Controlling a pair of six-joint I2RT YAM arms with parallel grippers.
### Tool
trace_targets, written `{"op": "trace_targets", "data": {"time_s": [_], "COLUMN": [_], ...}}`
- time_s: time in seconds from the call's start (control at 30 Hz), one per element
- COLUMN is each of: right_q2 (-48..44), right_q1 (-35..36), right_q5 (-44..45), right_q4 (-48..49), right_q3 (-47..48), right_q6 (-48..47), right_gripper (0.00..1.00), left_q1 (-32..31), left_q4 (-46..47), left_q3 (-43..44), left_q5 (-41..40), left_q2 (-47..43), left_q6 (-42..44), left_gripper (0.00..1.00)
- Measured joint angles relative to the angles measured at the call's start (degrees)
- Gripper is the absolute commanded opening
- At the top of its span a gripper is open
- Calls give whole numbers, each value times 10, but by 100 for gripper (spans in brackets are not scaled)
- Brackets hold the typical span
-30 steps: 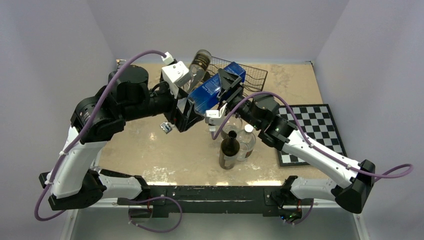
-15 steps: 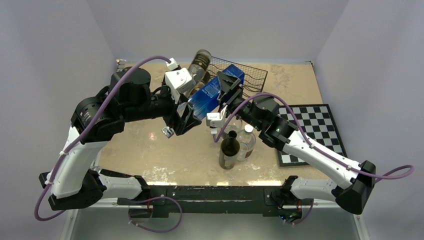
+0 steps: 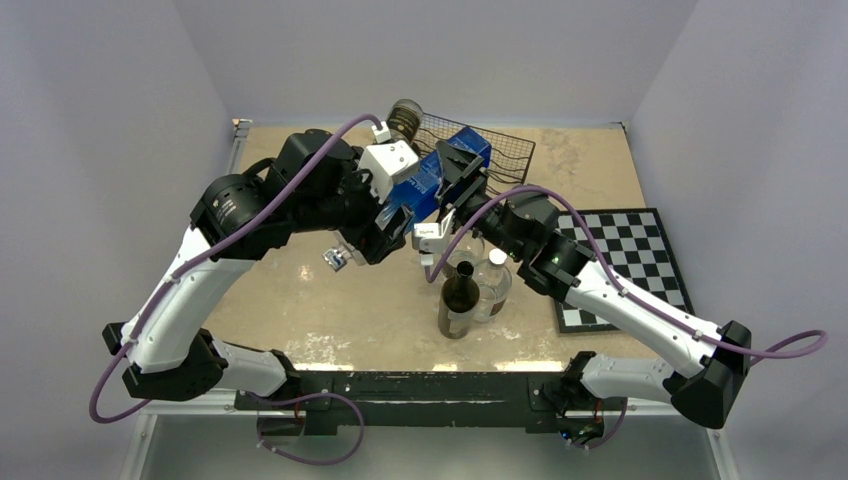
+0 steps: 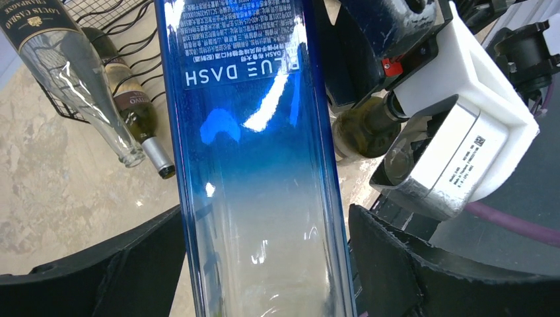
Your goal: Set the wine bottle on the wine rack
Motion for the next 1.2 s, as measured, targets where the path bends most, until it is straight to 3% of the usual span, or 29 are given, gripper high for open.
{"op": "trace_targets", "data": {"time_s": [0.13, 0.5, 0.6, 0.7, 0.73, 0.97, 1.0, 1.1, 1.2], "right_q2": [0, 8, 8, 8, 8, 13, 14, 18, 19], "right_q1": [0, 2, 2, 3, 3, 2, 2, 2, 2], "right_q5": [12, 41, 43, 47, 49, 54, 54, 53, 49], "right_q4": [0, -8, -15, -22, -23, -26, -25, -15, -7], "right_q3": [0, 2, 4, 8, 8, 10, 10, 10, 10], "right_q6": [1, 22, 24, 25, 25, 27, 26, 22, 12], "right_gripper": [0, 0, 0, 0, 0, 0, 6, 40, 56], "left_q1": [0, 3, 3, 3, 3, 3, 3, 2, -7], "left_q4": [-3, -4, -4, -3, -2, 0, 1, 7, 31], "left_q3": [1, 1, 1, 1, 1, 1, 1, -5, -32], "left_q5": [-5, -22, -23, -22, -22, -32, -34, -46, -63], "left_q2": [0, 2, 4, 6, 6, 11, 11, 6, -14], "left_q6": [9, 18, 18, 17, 18, 16, 15, 13, 14], "left_gripper": [86, 54, 38, 6, 0, 0, 0, 0, 0]}}
